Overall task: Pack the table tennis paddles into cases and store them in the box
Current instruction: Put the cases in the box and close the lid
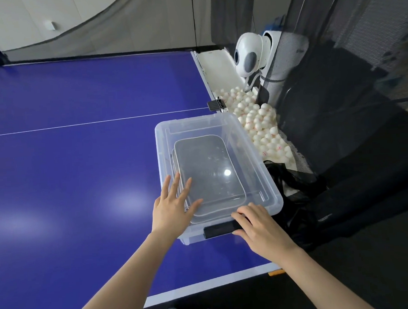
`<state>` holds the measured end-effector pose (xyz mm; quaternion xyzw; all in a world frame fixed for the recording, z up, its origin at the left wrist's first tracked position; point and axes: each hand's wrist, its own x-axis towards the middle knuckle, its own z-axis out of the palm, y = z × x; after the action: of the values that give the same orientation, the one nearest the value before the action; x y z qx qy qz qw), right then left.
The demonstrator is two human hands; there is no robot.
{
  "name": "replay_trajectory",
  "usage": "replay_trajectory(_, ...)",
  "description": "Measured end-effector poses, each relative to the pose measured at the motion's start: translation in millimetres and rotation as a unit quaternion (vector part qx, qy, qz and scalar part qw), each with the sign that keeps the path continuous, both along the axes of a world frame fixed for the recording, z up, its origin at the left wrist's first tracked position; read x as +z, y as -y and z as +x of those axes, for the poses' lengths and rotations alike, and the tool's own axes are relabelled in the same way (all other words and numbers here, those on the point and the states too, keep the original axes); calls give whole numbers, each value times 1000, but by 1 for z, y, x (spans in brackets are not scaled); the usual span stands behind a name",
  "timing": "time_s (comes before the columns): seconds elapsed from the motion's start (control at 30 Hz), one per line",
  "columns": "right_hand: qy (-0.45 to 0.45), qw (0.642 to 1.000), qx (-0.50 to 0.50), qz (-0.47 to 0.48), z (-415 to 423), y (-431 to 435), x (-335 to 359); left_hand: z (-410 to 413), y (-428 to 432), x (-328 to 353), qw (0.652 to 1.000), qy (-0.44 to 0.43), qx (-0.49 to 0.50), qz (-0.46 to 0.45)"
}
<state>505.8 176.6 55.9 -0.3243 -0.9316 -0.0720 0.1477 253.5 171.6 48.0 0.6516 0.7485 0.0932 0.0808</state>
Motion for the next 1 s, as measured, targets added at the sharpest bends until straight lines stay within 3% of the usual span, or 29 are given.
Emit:
replay_trajectory(0.3,21,1000,19,-8,0,-4,4,3,2,1,1000,5,8,2)
replay_trajectory(0.6,-23,989,1,-145,-1,-15,23,2,2,1,1000,2,8,-8)
replay_trajectory(0.83,-69,982,-51,-171,-15,-65,44,-8,-9,19,999,5,-1,40)
replay_trajectory(1.0,-107,968,-90,-208,-53,-122,52,-32,-63,34,999,19,9,36)
